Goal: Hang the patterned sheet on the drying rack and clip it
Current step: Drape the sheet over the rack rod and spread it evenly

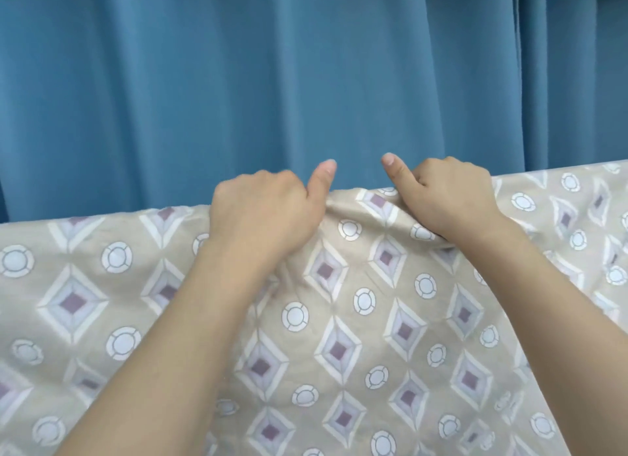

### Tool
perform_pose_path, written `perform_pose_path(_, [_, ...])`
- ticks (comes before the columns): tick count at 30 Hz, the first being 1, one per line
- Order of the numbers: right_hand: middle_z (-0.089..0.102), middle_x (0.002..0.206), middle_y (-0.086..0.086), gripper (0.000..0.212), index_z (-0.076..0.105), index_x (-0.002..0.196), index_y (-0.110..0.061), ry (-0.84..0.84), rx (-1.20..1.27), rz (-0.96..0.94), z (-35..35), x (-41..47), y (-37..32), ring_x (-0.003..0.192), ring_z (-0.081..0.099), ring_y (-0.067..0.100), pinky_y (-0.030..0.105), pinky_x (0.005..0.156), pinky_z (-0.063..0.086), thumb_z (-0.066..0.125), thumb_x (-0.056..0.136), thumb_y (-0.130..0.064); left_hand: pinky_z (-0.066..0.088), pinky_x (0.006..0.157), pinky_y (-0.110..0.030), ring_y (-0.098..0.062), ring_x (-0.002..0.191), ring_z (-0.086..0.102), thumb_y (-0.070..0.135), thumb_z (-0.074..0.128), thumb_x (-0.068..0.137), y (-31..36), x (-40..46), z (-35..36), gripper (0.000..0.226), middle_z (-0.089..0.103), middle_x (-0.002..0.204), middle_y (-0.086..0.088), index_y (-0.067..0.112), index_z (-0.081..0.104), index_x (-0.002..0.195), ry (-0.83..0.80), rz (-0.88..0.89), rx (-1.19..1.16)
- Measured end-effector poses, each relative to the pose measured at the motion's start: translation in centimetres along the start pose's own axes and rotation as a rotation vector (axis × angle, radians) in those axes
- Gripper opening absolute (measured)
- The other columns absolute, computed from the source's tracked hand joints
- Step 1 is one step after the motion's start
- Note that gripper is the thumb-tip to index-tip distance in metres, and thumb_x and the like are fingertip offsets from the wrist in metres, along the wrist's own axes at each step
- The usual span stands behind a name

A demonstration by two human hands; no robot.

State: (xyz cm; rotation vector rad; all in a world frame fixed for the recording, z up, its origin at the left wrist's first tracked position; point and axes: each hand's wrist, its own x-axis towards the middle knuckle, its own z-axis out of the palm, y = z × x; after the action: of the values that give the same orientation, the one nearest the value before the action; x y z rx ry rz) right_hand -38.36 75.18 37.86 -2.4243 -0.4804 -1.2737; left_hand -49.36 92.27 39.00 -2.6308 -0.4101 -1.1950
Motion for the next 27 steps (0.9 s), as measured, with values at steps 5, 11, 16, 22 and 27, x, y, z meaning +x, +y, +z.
perform_pose_path(5, [0.046,0.052,0.009,0.074,0.037,0.049,-0.009,0.023,0.006,0.015,0.3,0.3,0.5,0.051,0.042,0.025,0.031,0.051,0.023,0.017,0.097,-0.062,0.032,0.068,-0.035,-0.026,0.071,0.051,0.058,0.016,0.098,0.1,-0.2,0.9,0.063,0.055,0.070,0.001,0.015,0.054,0.072,0.140,0.020,-0.045])
perform_pose_path(11, [0.046,0.053,0.009,0.068,0.040,0.052,-0.010,0.119,0.040,-0.028,-0.3,-1.1,1.9,0.057,0.045,0.034,0.034,0.057,0.026,0.019,0.101,-0.053,0.014,0.113,-0.063,-0.037,0.136,0.035,0.064,0.059,0.080,1.2,-12.9,10.3,0.074,0.036,0.140,-0.015,0.017,0.043,0.134,0.434,0.328,-0.238])
perform_pose_path(16, [0.052,0.129,0.014,0.040,0.060,0.121,-0.012,0.510,0.239,-0.169,3.6,-6.1,1.9,0.119,0.047,0.033,0.046,0.101,0.032,0.038,0.100,-0.038,0.008,0.114,-0.065,-0.035,0.145,0.021,0.074,0.062,0.070,-0.6,-19.3,17.4,0.098,0.024,0.156,-0.013,0.024,0.033,0.149,0.185,0.316,-0.002])
perform_pose_path(22, [0.016,0.156,0.025,0.063,0.029,0.149,-0.004,0.284,0.343,-0.224,12.7,-15.9,0.1,0.144,0.018,0.041,0.061,0.113,0.017,0.043,0.096,-0.034,0.006,0.116,-0.061,-0.032,0.148,0.013,0.075,0.065,0.063,-3.2,-22.6,21.6,0.110,0.013,0.162,-0.009,0.023,0.028,0.153,0.019,0.375,0.103])
perform_pose_path(27, [0.015,0.159,0.017,0.062,0.027,0.150,-0.009,0.013,0.288,-0.337,18.3,-22.4,-0.9,0.148,0.010,0.031,0.057,0.117,0.013,0.038,0.096,-0.035,0.017,0.116,-0.057,-0.028,0.149,0.014,0.063,0.058,0.083,-5.4,-23.4,23.3,0.088,0.018,0.161,-0.006,0.018,0.029,0.153,0.028,0.378,0.131])
